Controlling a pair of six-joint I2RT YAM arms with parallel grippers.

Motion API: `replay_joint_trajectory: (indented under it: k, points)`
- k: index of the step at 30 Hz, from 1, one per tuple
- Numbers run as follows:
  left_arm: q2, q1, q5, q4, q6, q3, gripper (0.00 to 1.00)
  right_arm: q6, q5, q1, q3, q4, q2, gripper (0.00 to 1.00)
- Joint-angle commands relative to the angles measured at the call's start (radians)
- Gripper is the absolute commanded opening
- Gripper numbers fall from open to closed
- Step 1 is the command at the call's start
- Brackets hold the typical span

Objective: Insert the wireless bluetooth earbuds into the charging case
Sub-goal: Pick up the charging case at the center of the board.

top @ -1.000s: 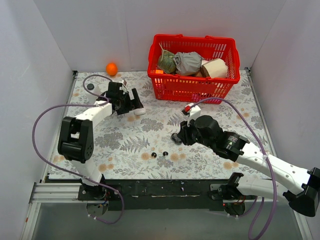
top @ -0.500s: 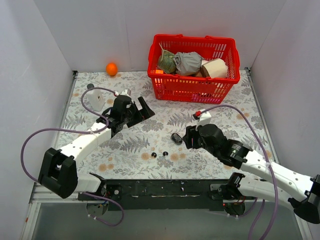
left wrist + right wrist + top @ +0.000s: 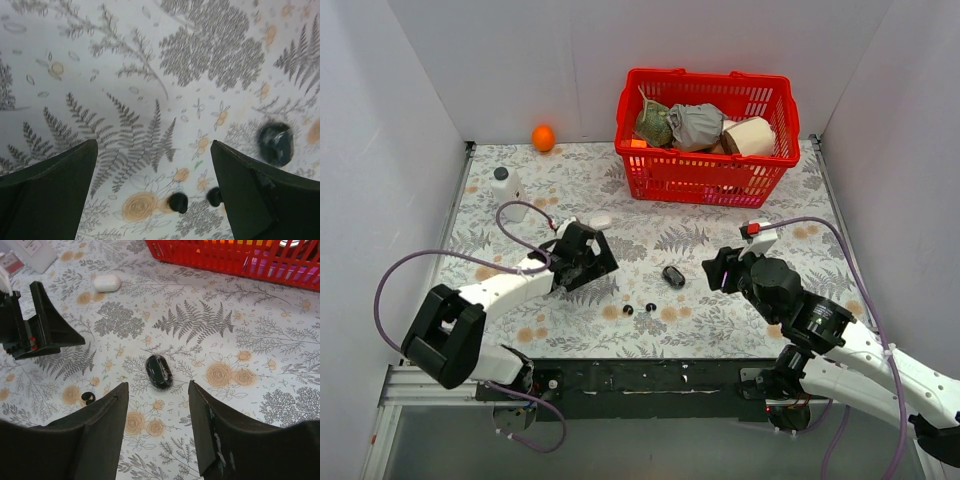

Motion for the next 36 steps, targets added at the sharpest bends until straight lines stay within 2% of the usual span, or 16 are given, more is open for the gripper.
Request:
replay_joint_trajectory:
  k: [1,2,5,7,10,13,17,19,27,36]
  points:
    - [-0.17,-0.051,-0.043,0.139,-0.009,-0.105,0.98,0.003,0.031,-0.004,-0.021,0.023,-0.031,0.59]
    - [-0.224,-0.055,-0.057,0.174,0.0,-0.135,0.98,-0.001,0.028,-0.004,-0.022,0.023,-0.028,0.59]
    - [-0.211,-0.081,0.114,0.298,0.178,-0.118,0.98,-0.014,0.024,-0.005,-0.024,0.011,-0.015,0.59]
    - [-0.127,-0.168,0.108,0.225,0.297,-0.029,0.98,-0.015,0.02,-0.004,-0.022,0.003,-0.005,0.59]
    - [0.071,-0.282,0.006,0.069,0.409,0.155,0.98,-0.021,0.011,-0.004,-0.003,-0.006,0.007,0.59]
    - [0.19,-0.345,-0.049,0.042,0.472,0.237,0.98,-0.041,0.0,-0.005,0.023,-0.031,0.009,0.59]
    - [0.279,-0.37,-0.005,0.03,0.548,0.306,0.98,-0.066,-0.014,-0.005,0.06,-0.061,-0.004,0.59]
    - [0.315,-0.371,0.033,0.027,0.577,0.327,0.98,-0.069,-0.014,-0.005,0.073,-0.071,-0.007,0.59]
    - [0.418,-0.373,0.038,0.018,0.627,0.404,0.98,-0.084,-0.026,-0.005,0.111,-0.094,-0.016,0.59]
    - [0.526,-0.374,0.016,-0.043,0.582,0.53,0.98,-0.098,-0.02,-0.005,0.117,-0.095,-0.011,0.59]
